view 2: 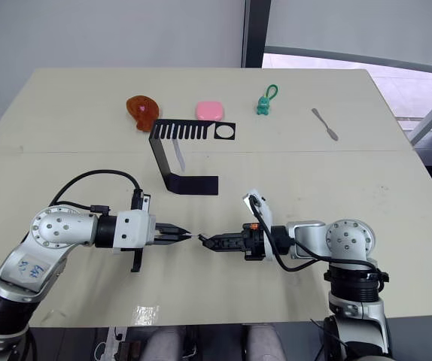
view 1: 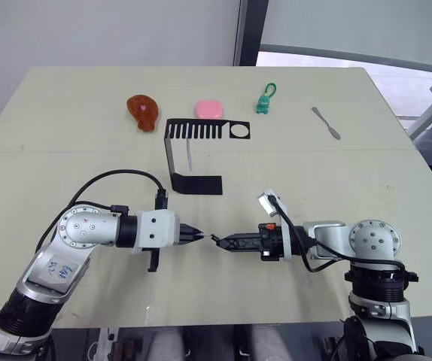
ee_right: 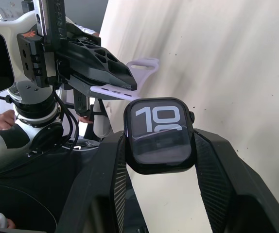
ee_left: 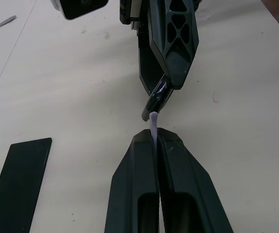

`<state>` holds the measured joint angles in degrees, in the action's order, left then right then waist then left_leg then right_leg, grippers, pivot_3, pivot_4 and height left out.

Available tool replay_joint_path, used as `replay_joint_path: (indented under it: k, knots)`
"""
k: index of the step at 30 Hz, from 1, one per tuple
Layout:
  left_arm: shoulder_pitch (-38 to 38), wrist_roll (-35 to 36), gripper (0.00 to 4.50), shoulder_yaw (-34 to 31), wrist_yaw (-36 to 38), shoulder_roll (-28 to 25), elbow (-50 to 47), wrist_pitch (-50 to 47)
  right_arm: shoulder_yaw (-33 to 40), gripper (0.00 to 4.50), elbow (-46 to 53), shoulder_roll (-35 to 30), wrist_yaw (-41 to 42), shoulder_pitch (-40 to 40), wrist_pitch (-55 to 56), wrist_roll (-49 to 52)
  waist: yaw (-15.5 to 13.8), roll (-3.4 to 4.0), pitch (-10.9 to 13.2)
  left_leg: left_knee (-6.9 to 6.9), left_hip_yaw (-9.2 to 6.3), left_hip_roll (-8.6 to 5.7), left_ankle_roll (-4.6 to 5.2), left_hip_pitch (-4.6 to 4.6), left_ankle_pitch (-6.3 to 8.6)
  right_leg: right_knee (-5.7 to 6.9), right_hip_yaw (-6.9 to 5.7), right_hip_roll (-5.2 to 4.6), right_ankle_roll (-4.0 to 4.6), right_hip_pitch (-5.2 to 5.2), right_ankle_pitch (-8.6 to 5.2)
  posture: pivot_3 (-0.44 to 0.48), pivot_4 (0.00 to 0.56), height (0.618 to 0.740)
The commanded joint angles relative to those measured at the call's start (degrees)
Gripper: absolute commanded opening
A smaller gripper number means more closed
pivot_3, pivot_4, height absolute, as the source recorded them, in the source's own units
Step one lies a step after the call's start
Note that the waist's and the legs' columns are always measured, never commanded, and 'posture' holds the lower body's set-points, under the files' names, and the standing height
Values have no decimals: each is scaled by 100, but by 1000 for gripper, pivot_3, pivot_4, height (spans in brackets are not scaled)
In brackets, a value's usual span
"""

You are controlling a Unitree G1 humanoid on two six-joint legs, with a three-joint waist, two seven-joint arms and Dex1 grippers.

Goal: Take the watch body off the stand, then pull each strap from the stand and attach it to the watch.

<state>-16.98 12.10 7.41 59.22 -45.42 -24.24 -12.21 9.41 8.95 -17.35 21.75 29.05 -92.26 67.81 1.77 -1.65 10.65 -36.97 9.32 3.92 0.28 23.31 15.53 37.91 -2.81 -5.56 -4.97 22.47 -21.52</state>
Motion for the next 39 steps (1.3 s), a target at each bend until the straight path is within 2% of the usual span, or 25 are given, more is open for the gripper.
replay_joint_path:
  k: [1,39]
  knots:
    - [-42,109,0,-67,-22,36,-243,8,64,1519,190,46,-21,58,-21,119,0,0,0,0,0,0,0,0,0,0,0,0,0,0,0,0,150,740]
    - [113,209,0,-199,9,-54,-443,-102,20,1519,202,44,7,30,-11,92,0,0,0,-1,0,0,0,0,0,1,0,0,0,0,0,0,150,740]
